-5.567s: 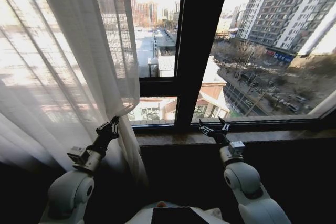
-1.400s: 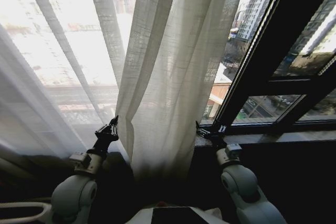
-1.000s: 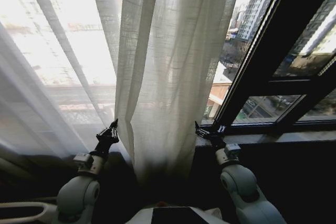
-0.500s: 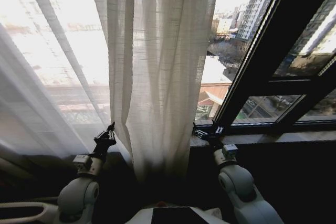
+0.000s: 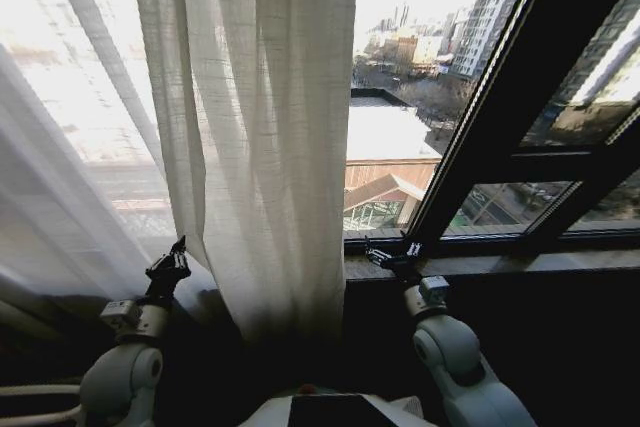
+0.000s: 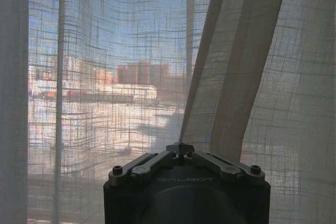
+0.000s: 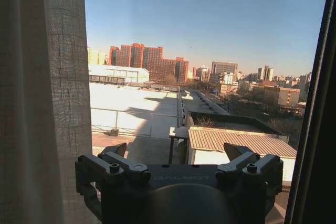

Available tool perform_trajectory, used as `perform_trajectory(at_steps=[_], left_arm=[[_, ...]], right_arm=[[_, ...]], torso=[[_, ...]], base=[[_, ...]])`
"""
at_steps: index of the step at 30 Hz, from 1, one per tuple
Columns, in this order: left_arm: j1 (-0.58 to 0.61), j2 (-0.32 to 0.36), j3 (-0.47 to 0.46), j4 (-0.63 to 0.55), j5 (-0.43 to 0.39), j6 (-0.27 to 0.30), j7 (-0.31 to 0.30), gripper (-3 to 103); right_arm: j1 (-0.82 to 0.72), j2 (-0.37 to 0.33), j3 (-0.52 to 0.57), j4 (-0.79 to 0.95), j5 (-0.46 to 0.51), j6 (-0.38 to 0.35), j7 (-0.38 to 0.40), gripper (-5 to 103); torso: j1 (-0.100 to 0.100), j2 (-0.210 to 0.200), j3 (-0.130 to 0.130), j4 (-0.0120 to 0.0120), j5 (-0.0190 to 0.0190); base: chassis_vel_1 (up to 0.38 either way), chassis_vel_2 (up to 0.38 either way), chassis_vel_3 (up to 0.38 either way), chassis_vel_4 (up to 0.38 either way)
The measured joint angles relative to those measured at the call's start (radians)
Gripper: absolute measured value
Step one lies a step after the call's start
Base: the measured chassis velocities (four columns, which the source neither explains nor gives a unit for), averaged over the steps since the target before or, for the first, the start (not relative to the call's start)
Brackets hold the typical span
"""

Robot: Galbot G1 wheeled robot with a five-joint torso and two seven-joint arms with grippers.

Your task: Open the curtains by pulling them apart, changing their state from closed to fully open.

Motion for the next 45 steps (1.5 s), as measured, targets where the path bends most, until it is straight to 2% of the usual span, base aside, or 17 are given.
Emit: perform_trajectory(at_steps=[17,25,33,39,45], left_arm=[[-0.024,0.054,-0.201,0.123,-0.120,-0.007,0.000,0],[-0.073,0.080,-0.328,0.193,-0.183,0.021,0.000,0],[-0.104,0.114,-0.402,0.254,-0.206,0.035,0.000,0],[-0.109,0.130,-0.386,0.250,-0.182,0.045,-0.001,-1],[-0.112,0.128,-0.315,0.208,-0.142,0.039,-0.001,20]], right_arm=[[0.003,0.007,-0.027,-0.027,-0.018,0.003,-0.001,100],[0.007,0.012,-0.032,-0.045,-0.020,0.013,-0.003,100],[0.008,0.012,-0.033,-0.062,-0.020,0.027,-0.005,100],[0.016,0.016,-0.047,-0.072,-0.020,0.028,-0.006,100],[0.019,0.019,-0.053,-0.073,-0.022,0.028,-0.006,100]], torso=[[0.000,0.000,0.000,0.0000,-0.0001],[0.000,0.000,0.000,-0.0001,-0.0002],[0.000,0.000,0.000,0.0000,-0.0001],[0.000,0.000,0.000,0.0002,-0.0003],[0.000,0.000,0.000,-0.0001,-0.0002]], base=[[0.000,0.000,0.000,0.000],[0.000,0.000,0.000,0.000],[0.000,0.000,0.000,0.000],[0.000,0.000,0.000,0.000],[0.000,0.000,0.000,0.000]])
